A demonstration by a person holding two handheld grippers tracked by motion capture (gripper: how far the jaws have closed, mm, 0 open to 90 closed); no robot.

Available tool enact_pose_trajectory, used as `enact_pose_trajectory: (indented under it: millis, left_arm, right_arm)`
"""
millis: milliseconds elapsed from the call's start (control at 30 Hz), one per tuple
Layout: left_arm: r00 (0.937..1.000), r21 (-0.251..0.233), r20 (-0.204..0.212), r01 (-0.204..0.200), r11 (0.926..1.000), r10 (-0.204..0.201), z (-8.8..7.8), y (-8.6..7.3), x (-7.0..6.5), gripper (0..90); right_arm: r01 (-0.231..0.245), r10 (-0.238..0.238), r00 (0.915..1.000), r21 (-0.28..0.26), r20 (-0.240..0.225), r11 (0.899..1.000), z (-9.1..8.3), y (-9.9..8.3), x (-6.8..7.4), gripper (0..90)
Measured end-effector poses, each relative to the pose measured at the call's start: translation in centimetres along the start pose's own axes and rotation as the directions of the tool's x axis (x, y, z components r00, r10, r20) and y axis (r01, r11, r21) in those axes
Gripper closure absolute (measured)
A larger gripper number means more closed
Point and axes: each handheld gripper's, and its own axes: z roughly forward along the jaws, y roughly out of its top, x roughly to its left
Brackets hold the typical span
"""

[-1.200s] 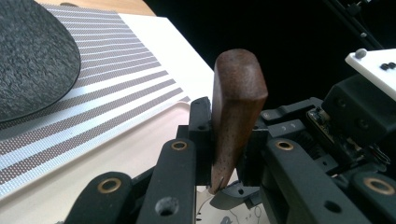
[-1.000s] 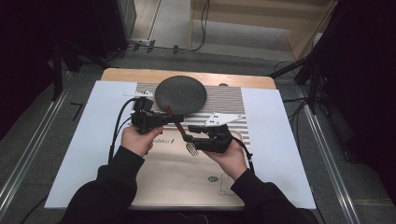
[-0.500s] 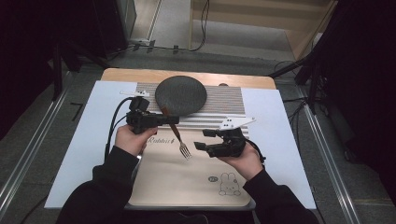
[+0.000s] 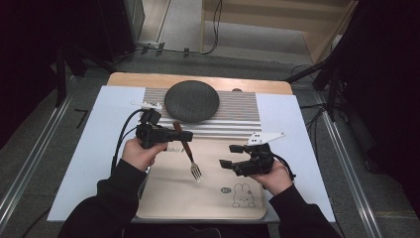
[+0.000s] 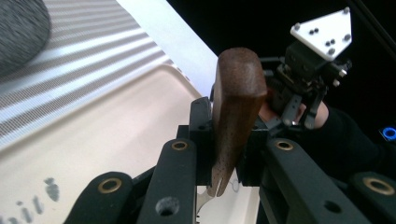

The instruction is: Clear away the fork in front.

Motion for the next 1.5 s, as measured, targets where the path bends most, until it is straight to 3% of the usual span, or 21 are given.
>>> enact_pose_trajectory:
  millis: [400,633,800,933,1033,1133,1267,1500]
  left_arm:
    - [0.9994,0.046,0.034,0.004,0.9989,-0.005,-0.5,-1.7,-0.2,79.8]
    - [0.9978,0.07,0.056,0.031,0.9971,-0.035,-1.0,-2.8,0.3,79.7]
    - [0.9994,0.094,0.018,0.029,0.9951,-0.031,-0.7,-3.2,0.8,79.6]
    - [0.9994,0.087,0.01,0.031,0.9957,-0.032,-0.5,-3.3,1.4,79.5]
    - [0.9993,0.08,-0.038,0.01,0.9968,-0.007,-0.5,-3.4,1.7,77.5]
    - [0.9974,0.06,-0.071,0.016,0.9981,-0.011,-0.5,-3.8,2.4,75.3]
    - [0.9913,0.055,-0.131,0.003,0.9985,0.004,-0.3,-4.1,3.1,72.0]
    - [0.9817,0.087,-0.189,-0.009,0.9962,0.026,0.9,-4.3,4.4,65.3]
  right_arm:
    - [-0.006,0.004,0.9993,0.047,0.038,0.999,-1.2,-2.4,-0.4,26.6]
    - [-0.034,0.03,0.9974,0.062,0.066,0.998,-2.1,-3.7,-0.7,26.6]
    - [-0.051,0.047,0.9955,0.047,0.082,0.998,-3.0,-4.4,-0.8,26.6]
    - [-0.062,0.057,0.9944,0.046,0.088,0.997,-3.5,-5.0,-0.8,26.5]
    - [-0.066,0.062,0.9935,0.039,0.096,0.997,-3.7,-5.4,-0.8,26.4]
    - [-0.066,0.063,0.9929,0.036,0.101,0.997,-3.9,-5.7,-0.9,25.5]
    - [-0.067,0.063,0.9929,0.04,0.101,0.997,-3.7,-5.9,-0.9,25.1]
    - [-0.072,0.066,0.9919,0.054,0.109,0.996,-3.5,-6.1,-1.0,25.1]
